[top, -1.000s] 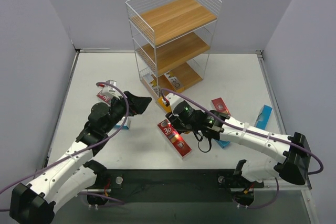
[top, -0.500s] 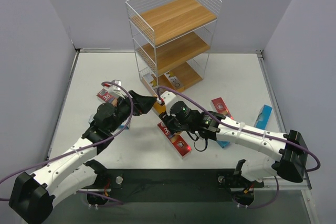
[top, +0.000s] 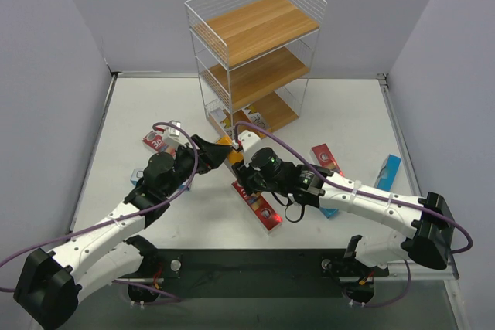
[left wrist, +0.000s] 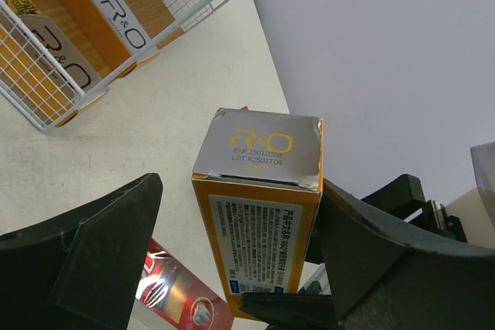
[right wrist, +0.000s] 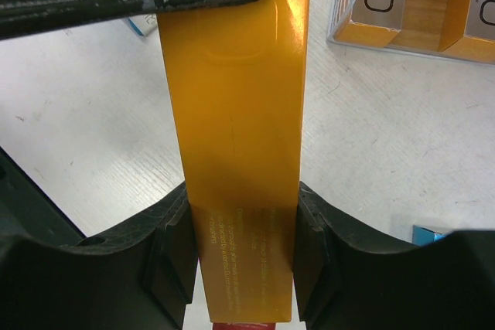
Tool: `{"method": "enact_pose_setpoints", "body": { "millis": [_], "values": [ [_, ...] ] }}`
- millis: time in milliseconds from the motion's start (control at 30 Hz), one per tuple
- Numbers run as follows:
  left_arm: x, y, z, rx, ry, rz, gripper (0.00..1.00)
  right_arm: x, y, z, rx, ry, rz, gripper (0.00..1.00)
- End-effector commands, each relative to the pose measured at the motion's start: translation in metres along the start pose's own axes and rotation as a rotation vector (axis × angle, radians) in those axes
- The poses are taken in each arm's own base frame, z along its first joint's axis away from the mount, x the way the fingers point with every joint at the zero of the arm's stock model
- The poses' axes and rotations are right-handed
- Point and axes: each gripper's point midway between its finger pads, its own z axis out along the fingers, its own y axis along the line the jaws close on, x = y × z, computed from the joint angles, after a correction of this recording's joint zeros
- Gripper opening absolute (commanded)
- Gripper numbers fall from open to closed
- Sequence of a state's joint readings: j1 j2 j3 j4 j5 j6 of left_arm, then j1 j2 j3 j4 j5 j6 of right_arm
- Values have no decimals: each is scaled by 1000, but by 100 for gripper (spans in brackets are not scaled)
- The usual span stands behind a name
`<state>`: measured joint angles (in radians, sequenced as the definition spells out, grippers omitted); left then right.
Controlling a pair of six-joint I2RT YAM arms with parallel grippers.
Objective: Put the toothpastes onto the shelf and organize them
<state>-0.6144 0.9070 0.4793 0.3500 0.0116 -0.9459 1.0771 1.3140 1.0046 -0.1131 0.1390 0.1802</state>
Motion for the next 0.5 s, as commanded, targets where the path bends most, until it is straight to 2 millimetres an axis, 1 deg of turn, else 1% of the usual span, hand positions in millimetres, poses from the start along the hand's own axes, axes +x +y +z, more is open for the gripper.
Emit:
{"method": "enact_pose_setpoints", "body": {
  "millis": [0,100,133,200,233,267,300,367,400,467],
  "values": [
    [-10,-14,0,53,-49,-20,88,-32,8,-11,-35,-131,48,19],
    [-12,-17,2,73,-60,-40,84,-33,9,-9,-40,-132,51,21],
    [-8,-19,3,88,-41,-43,83,-33,10,-9,-45,-133,48,21],
    [-8,-23,3,109,-43,-56,78,-30,11,-8,-50,-126,46,22],
    [-7,-22,4,110,-41,-61,76,-36,13,-8,-56,-150,52,22],
    [-8,-24,4,120,-46,-63,75,-36,13,-7,-57,-149,49,22],
    [-8,-24,4,122,-45,-68,71,-35,13,-6,-56,-146,46,22],
    [-8,-26,5,130,-46,-72,66,-36,14,-5,-58,-149,43,24],
    [-9,-26,5,134,-49,-73,61,-36,13,-5,-55,-149,43,24],
    [-10,-27,5,139,-58,-74,53,-37,14,-4,-58,-149,39,27]
  ]
}}
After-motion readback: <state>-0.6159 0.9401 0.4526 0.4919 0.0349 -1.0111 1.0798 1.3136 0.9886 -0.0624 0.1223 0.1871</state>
